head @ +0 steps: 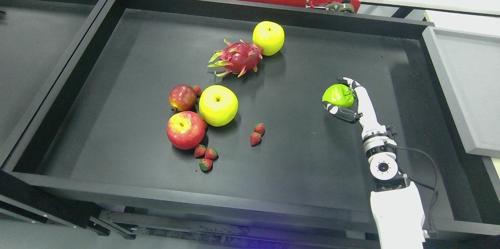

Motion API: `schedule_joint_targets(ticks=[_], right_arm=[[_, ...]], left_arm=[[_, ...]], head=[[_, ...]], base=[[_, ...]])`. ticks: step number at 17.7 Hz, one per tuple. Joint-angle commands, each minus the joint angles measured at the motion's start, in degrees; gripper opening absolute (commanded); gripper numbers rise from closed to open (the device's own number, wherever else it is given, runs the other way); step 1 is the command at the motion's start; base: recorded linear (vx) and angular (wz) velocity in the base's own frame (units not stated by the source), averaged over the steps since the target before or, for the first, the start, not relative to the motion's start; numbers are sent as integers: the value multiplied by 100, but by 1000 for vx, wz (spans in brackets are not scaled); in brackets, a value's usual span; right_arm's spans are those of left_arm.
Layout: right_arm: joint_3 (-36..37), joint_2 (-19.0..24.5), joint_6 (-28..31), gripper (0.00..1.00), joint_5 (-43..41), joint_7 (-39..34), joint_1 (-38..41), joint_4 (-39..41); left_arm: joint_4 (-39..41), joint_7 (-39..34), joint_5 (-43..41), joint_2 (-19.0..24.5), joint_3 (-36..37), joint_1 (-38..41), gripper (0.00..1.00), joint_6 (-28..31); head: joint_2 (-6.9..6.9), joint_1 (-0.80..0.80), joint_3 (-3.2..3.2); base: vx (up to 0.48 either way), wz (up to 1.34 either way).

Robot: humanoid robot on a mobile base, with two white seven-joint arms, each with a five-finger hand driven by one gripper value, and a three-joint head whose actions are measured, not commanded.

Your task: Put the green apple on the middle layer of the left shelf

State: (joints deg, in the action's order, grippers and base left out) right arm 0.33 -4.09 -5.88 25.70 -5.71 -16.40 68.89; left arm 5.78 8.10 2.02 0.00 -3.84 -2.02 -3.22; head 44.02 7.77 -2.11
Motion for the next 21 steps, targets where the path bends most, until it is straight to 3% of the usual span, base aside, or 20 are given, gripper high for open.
schedule_joint_targets(ticks=[1, 5, 10, 14, 19, 21], right_arm=[[-218, 136, -62, 100, -416, 26, -82, -561], [-17, 309, -563, 100, -495, 105, 670, 657], [283, 309, -519, 100, -979, 227, 1972, 2145], [266, 309, -511, 100, -1592, 615, 2747, 2629], [-155, 309, -177, 100, -2094, 659, 2748, 2525], [-454, 309, -168, 100, -2706, 659, 2748, 2480]], left_arm=[[2, -1, 0, 100, 6, 0, 100, -3], [-7, -1, 0, 100, -11, 0, 100, -3], [2, -1, 0, 100, -11, 0, 100, -3], [2, -1, 0, 100, -11, 0, 100, -3], [2, -1, 0, 100, 6, 0, 100, -3], [2, -1, 0, 100, -11, 0, 100, -3]], head=[[0, 0, 0], [0, 0, 0], [0, 0, 0], [0, 0, 0], [0, 0, 0], [0, 0, 0]], base=[[0, 0], [0, 0], [0, 0], [0, 0], [0, 0], [0, 0]])
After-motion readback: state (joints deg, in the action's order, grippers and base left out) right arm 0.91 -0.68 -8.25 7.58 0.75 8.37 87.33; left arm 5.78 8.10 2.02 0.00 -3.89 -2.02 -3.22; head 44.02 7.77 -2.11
